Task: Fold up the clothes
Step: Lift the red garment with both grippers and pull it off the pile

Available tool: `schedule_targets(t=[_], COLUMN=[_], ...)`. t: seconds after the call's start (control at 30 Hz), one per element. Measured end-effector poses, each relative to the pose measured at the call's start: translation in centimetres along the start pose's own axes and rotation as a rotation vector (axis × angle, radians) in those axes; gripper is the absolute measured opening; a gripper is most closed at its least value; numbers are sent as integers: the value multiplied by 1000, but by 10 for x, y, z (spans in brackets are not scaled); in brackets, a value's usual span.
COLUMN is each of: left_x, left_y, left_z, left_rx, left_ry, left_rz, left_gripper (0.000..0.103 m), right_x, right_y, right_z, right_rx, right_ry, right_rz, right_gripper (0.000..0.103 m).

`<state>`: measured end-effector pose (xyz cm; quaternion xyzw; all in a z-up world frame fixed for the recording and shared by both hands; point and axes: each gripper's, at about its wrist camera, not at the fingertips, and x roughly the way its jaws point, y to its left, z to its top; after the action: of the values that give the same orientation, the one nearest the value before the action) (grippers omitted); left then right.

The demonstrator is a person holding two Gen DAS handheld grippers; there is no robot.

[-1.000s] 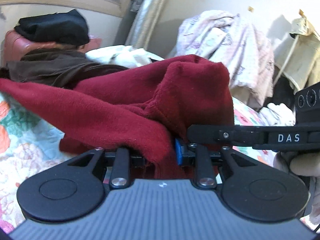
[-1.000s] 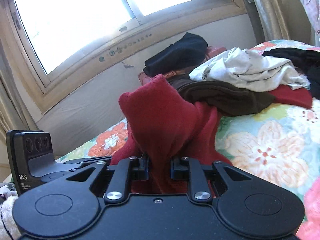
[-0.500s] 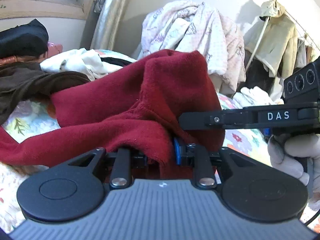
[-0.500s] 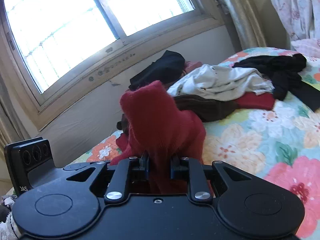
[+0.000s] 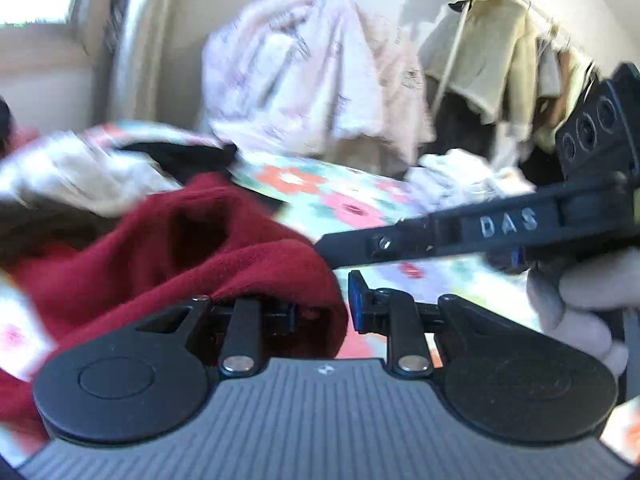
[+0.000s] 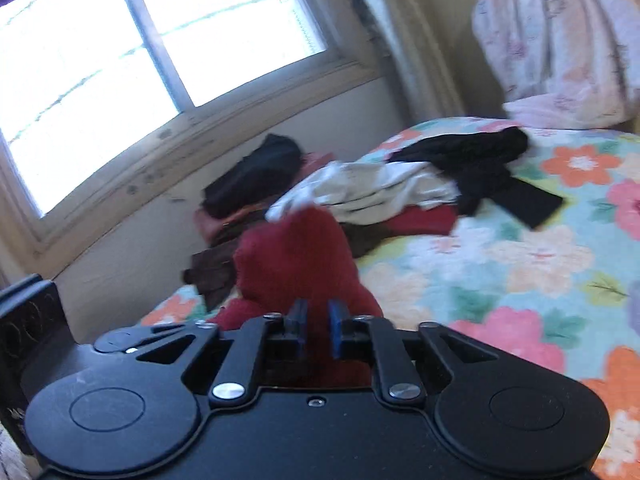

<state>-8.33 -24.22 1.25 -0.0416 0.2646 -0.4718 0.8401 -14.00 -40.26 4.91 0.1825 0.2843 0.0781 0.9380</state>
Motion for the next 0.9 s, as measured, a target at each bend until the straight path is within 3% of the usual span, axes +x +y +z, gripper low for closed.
schedule_targets(t=[0.13,0.3,0.37,0.4,0.43,0.47,0.5,0.57,0.7,0.9], left_x=[24,12,4,-1,-9,-16,-25,-41,-48,-7], left_y=[0,6,15,20,28,36,46,67,124,192], left_z=[-9,-12,-11,-8,-5,-1,1,7,12,10], left_rx=[14,70,66,58,40,23,9,-22,-130,-266], left_ry=[75,38,39,41,45,46,31,-6,-11,144], left_rz=[3,34,45,49,46,45,55,125,285,297], left_gripper=[22,22,22,26,27,34,48,63,67,67], right_x=[3,21,31,35,39,42,45,51,62,82], right_y=[-32,-72,-78,-78,-79,-78,-78,-77,-75,-84], right_z=[-5,-6,-5,-5,-5,-5,-5,-4,-5,-17], right_rx=[64,195,232,251,271,282,288,284,223,170], right_ry=[26,51,76,81,84,85,90,106,150,228], right_rz=[-78,-98,-74,-59,-43,-30,-16,-3,-27,-80], right_gripper=[5,12,28,50,59,59,60,62,64,65])
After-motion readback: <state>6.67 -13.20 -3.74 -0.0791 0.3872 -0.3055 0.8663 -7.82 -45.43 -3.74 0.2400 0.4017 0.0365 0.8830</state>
